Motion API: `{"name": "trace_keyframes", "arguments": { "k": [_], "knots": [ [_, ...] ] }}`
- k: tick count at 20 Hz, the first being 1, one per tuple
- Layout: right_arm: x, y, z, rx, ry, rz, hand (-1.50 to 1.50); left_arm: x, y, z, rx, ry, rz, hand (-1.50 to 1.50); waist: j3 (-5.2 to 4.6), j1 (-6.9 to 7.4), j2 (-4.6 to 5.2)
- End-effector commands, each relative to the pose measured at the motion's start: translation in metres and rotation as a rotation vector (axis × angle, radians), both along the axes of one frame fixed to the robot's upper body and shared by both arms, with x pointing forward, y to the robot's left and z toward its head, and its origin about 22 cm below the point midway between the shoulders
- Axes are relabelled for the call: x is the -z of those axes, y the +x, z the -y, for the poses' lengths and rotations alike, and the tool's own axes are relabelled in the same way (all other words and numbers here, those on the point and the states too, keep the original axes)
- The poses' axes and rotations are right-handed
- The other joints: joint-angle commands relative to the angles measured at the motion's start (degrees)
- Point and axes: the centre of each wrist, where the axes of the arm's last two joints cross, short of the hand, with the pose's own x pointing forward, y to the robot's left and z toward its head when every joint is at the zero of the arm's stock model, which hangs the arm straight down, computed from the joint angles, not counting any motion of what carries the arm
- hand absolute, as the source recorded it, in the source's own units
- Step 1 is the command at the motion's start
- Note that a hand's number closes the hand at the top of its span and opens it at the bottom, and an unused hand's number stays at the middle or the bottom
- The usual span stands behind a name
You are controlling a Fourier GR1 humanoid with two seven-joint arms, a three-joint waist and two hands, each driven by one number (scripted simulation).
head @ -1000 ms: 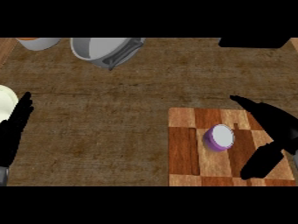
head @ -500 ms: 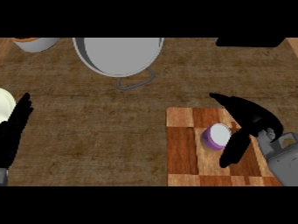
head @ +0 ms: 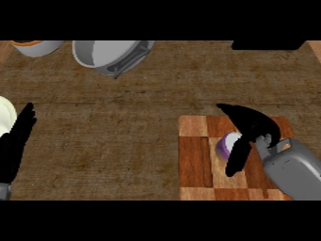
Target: Pick the can from the cutting board and place it in the pot
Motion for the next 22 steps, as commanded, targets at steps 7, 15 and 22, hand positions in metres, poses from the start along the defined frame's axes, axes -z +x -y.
{"name": "trace_keyframes", "arguments": {
  "k": [7,15,22],
  "knots": [
    [0.036,0.001,-0.006,0.039,-0.121,-0.080,-1.50,-0.011,-0.005,-0.003,0.001,0.002,-0.008,0.00,0.02,-0.05,-0.05],
    [0.046,-0.003,-0.005,0.043,-0.123,-0.096,-1.50,-0.013,0.007,-0.003,-0.009,0.004,-0.001,0.00,0.01,-0.38,-0.05],
    [0.048,0.009,-0.002,-0.070,-0.093,-0.034,1.50,0.008,0.018,0.001,-0.012,0.018,-0.001,0.00,0.01,-0.37,0.03]
  ]
}}
